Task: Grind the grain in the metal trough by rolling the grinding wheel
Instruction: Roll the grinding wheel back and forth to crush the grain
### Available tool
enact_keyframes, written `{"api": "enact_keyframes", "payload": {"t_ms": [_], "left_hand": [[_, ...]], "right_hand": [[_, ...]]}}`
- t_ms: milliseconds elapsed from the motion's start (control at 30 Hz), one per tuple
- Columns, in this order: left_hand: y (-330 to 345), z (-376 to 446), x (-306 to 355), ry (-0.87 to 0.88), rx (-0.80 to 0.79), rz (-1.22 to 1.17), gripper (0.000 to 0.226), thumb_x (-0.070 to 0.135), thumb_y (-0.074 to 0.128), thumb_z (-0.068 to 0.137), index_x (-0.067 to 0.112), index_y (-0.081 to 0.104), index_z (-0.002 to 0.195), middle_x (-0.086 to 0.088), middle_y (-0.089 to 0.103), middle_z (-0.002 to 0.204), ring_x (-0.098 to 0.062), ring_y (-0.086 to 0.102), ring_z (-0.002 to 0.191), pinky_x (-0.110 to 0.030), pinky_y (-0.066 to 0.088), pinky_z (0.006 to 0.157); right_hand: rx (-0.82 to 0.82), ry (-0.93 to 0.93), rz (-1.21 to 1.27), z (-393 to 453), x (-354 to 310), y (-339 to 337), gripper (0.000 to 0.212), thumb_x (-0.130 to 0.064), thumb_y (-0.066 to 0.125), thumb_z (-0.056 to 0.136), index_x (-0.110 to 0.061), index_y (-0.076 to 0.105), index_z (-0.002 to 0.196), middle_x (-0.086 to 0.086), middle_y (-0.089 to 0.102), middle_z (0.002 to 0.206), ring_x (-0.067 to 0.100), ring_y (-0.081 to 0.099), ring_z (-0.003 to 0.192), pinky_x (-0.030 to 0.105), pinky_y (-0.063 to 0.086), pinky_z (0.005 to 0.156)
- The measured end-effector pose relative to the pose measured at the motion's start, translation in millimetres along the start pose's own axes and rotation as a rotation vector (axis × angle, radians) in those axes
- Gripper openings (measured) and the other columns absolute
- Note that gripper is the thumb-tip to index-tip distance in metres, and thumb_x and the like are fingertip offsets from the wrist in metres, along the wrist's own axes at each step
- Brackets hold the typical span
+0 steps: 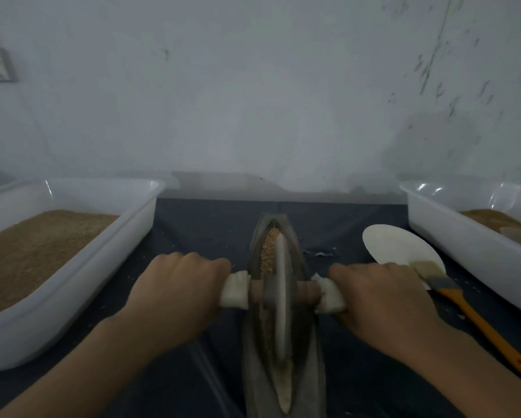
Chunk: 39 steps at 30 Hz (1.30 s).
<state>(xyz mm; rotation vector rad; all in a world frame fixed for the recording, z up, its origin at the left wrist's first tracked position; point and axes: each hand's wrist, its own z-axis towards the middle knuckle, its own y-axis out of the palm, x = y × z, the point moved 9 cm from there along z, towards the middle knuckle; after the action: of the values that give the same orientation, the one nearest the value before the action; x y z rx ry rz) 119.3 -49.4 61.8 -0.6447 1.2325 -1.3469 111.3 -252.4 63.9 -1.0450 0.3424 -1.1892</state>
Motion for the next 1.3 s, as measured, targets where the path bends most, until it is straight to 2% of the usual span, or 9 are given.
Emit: {"api": "enact_keyframes", "payload": {"t_ms": [167,267,400,633,800,933,1100,1200,1300], "left_hand": [[21.7,47.5,-11.7,-0.056,0.072,-0.025,0.027,0.042,0.059,0.078,0.032,0.035,0.078,0.005,0.06,0.08,-0.022,0.059,0.071,-0.031,0.031,0.058],[20.8,60.7,-12.4,-0.045,0.1,-0.005,0.025,0.041,0.059,0.079,0.032,0.036,0.078,0.004,0.061,0.082,-0.023,0.06,0.072,-0.031,0.03,0.057],[9.6,37.8,-2.5,-0.008,0.056,-0.003,0.02,0.042,0.059,0.078,0.032,0.041,0.08,0.005,0.061,0.082,-0.02,0.059,0.072,-0.03,0.032,0.059],[-23.2,-20.3,10.5,0.099,0.151,0.052,0.051,0.046,0.068,0.055,0.036,0.02,0.068,0.01,0.018,0.052,-0.008,0.02,0.047,-0.024,0.007,0.045],[9.3,16.2,-2.1,-0.043,0.099,-0.011,0.03,0.046,0.059,0.075,0.034,0.031,0.076,0.009,0.043,0.066,-0.015,0.053,0.063,-0.03,0.028,0.055],[29.8,48.8,-14.2,-0.097,0.138,-0.05,0.026,0.042,0.06,0.076,0.031,0.036,0.074,0.007,0.051,0.066,-0.02,0.053,0.06,-0.029,0.03,0.053],[27.9,49.9,-11.6,-0.081,0.104,-0.047,0.026,0.042,0.06,0.078,0.032,0.036,0.077,0.008,0.044,0.068,-0.019,0.05,0.063,-0.03,0.031,0.056],[20.2,25.4,-3.2,-0.013,-0.024,-0.082,0.024,0.044,0.059,0.077,0.034,0.037,0.078,0.008,0.055,0.078,-0.017,0.056,0.072,-0.029,0.034,0.061],[8.0,-2.5,3.5,0.064,-0.112,-0.109,0.027,0.048,0.059,0.076,0.038,0.034,0.075,0.014,0.042,0.068,-0.008,0.044,0.064,-0.027,0.031,0.059]], "right_hand": [[-0.044,0.08,-0.096,51.2,20.2,40.6,0.032,-0.043,0.066,0.073,-0.029,0.036,0.071,-0.003,0.058,0.065,0.023,0.057,0.057,0.027,0.021,0.045],[-0.05,0.113,-0.084,61.1,24.2,47.0,0.033,-0.046,0.062,0.077,-0.029,0.033,0.073,-0.003,0.059,0.069,0.022,0.058,0.06,0.027,0.012,0.045],[-0.07,0.094,-0.055,32.5,14.4,26.3,0.036,-0.045,0.071,0.069,-0.027,0.039,0.071,-0.002,0.059,0.063,0.022,0.056,0.054,0.028,0.025,0.049],[0.043,0.009,0.042,-20.8,-6.0,-18.0,0.047,-0.03,0.082,0.046,-0.026,0.037,0.061,-0.004,0.043,0.046,0.019,0.041,0.034,0.028,0.032,0.034],[-0.019,0.054,-0.067,15.4,5.0,11.2,0.041,-0.039,0.084,0.048,-0.026,0.046,0.059,-0.003,0.049,0.047,0.019,0.045,0.036,0.023,0.018,0.043],[-0.045,0.071,-0.139,60.4,18.5,38.7,0.032,-0.04,0.068,0.073,-0.029,0.038,0.073,-0.004,0.059,0.067,0.019,0.055,0.056,0.026,0.018,0.045],[-0.098,0.082,-0.09,59.7,17.3,35.2,0.025,-0.04,0.062,0.079,-0.029,0.04,0.078,-0.004,0.06,0.074,0.02,0.058,0.064,0.028,0.021,0.047],[-0.103,0.029,-0.079,30.0,4.6,15.1,0.028,-0.043,0.071,0.068,-0.028,0.049,0.077,-0.002,0.06,0.066,0.019,0.056,0.055,0.029,0.03,0.048],[-0.01,0.008,0.008,-2.9,-5.0,-9.4,0.044,-0.035,0.082,0.047,-0.028,0.042,0.062,-0.002,0.047,0.047,0.018,0.045,0.036,0.028,0.029,0.036]]}}
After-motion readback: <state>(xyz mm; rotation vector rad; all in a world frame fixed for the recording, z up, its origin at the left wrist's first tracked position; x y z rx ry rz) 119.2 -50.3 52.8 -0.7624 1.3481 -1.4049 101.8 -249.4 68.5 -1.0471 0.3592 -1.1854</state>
